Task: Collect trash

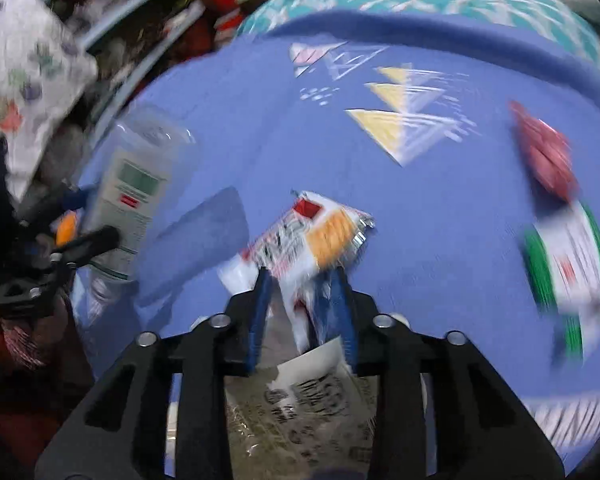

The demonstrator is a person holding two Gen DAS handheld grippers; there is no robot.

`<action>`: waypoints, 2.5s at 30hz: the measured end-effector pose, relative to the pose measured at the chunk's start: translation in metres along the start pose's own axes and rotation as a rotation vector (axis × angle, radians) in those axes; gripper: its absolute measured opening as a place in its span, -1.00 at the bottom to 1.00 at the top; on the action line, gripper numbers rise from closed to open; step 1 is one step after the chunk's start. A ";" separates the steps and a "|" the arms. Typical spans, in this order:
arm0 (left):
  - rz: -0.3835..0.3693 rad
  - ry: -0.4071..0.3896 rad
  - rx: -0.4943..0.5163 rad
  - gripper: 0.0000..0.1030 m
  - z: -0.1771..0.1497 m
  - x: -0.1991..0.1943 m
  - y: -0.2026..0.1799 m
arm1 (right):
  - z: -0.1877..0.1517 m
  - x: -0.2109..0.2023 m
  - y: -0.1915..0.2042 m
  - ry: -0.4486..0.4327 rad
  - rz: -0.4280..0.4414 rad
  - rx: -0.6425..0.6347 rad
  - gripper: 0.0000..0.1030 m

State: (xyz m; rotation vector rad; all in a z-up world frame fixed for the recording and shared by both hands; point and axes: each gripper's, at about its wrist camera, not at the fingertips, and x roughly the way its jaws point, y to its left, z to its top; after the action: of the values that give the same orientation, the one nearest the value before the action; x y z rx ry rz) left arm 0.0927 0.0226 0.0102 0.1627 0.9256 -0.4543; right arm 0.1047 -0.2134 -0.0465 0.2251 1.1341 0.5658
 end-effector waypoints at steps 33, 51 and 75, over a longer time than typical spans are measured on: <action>-0.118 -0.060 0.046 0.17 0.005 -0.048 -0.072 | -0.073 -0.080 -0.030 -0.325 -0.156 0.161 -0.54; -0.091 -0.035 -0.102 0.15 -0.009 -0.051 -0.004 | 0.040 0.068 -0.005 -0.074 -0.067 0.227 -0.56; -0.411 -0.115 0.351 0.14 0.114 -0.059 -0.264 | -0.206 -0.250 -0.225 -0.649 -0.391 0.646 -0.67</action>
State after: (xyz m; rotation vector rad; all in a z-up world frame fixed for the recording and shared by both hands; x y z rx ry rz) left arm 0.0280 -0.2326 0.1409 0.2633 0.7596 -0.9983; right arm -0.0860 -0.5581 -0.0360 0.6719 0.6592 -0.2386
